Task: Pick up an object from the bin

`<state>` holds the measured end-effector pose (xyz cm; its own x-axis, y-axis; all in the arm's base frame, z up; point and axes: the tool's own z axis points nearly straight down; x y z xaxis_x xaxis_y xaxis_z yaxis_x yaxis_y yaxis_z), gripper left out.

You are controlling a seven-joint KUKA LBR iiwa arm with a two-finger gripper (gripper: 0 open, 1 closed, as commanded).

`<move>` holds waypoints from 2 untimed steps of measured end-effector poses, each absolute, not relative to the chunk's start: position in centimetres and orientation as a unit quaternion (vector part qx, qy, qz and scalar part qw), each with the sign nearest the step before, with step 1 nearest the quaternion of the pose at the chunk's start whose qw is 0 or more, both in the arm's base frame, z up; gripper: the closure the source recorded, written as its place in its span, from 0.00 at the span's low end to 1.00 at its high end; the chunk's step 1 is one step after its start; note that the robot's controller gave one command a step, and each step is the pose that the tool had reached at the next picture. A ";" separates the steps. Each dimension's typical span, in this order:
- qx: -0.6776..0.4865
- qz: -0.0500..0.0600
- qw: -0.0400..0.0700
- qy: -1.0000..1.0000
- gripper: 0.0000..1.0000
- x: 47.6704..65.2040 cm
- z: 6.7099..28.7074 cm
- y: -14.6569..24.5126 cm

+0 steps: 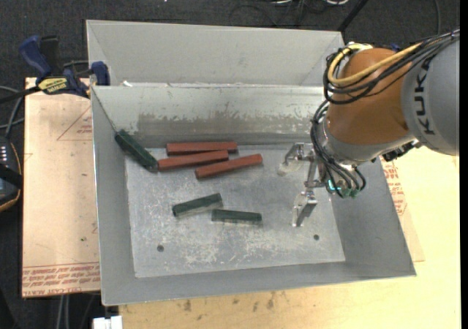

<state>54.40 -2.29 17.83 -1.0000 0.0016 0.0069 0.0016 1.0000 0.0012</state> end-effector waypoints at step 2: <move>0.048 -0.001 -0.001 -0.999 1.00 54.7 8.2 1.8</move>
Offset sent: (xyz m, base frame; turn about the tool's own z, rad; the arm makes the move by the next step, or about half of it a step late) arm 0.0015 0.0396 -0.0967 -0.0993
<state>54.66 1.77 8.22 -0.9954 -0.0962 -0.0025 -0.0962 0.9954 0.0012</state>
